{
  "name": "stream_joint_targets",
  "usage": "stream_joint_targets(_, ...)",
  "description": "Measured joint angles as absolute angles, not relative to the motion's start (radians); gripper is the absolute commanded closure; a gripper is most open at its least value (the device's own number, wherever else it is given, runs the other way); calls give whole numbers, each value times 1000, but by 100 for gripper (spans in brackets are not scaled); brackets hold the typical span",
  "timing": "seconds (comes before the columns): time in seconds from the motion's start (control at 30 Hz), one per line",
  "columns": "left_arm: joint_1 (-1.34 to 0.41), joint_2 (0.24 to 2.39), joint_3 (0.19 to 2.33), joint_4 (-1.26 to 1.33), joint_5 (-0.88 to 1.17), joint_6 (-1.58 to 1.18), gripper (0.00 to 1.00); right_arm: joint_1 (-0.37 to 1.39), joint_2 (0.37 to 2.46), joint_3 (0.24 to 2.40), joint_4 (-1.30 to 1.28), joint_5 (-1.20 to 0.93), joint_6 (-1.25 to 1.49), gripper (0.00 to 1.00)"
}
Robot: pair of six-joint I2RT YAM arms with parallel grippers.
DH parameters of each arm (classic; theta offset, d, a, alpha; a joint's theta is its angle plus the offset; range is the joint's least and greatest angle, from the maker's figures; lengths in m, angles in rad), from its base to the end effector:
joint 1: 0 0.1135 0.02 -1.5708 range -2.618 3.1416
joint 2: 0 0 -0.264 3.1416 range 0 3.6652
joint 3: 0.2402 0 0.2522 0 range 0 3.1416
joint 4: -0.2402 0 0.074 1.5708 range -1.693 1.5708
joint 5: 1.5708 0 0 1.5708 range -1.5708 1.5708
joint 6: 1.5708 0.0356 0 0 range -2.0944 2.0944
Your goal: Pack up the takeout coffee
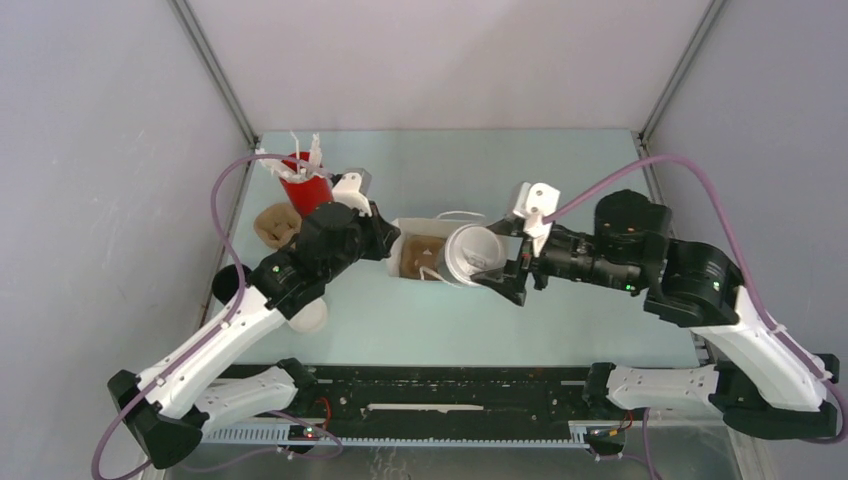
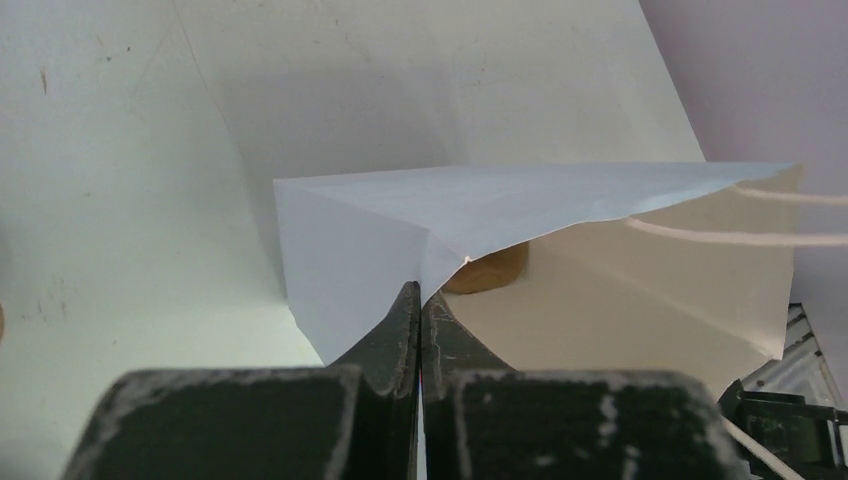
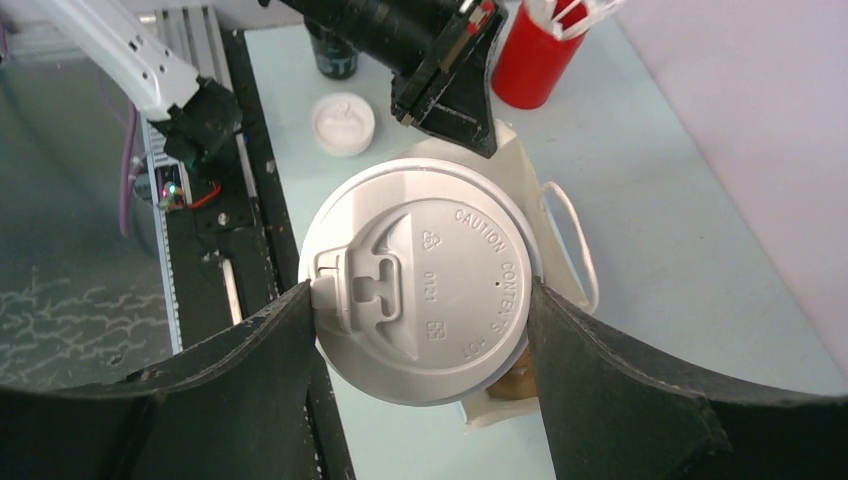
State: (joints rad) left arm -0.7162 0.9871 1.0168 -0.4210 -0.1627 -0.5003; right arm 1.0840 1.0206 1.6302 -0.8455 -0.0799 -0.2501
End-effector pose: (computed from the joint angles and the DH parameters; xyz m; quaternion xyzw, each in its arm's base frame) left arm 0.1686 -0.1391 0.3594 0.0443 0.8284 -0.2613 0.4935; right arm 0.0700 0.1382 0.5024 -0.5049 0.6013 0.2792 0.5528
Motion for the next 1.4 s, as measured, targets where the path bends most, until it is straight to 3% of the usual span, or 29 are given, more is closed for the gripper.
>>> stream_joint_targets(0.57,-842,854,961,-562,-313,-580,100,1294,1196,1621,-971,148,-295,37)
stream_joint_targets(0.97,-845,860,945,-511,-307,-575,100,1448,1285,1496,-932,284,-227,39)
stream_joint_targets(1.4,-874,714,797,-467,-276,-602,100,1464,1377,1483,-915,540,-254,38)
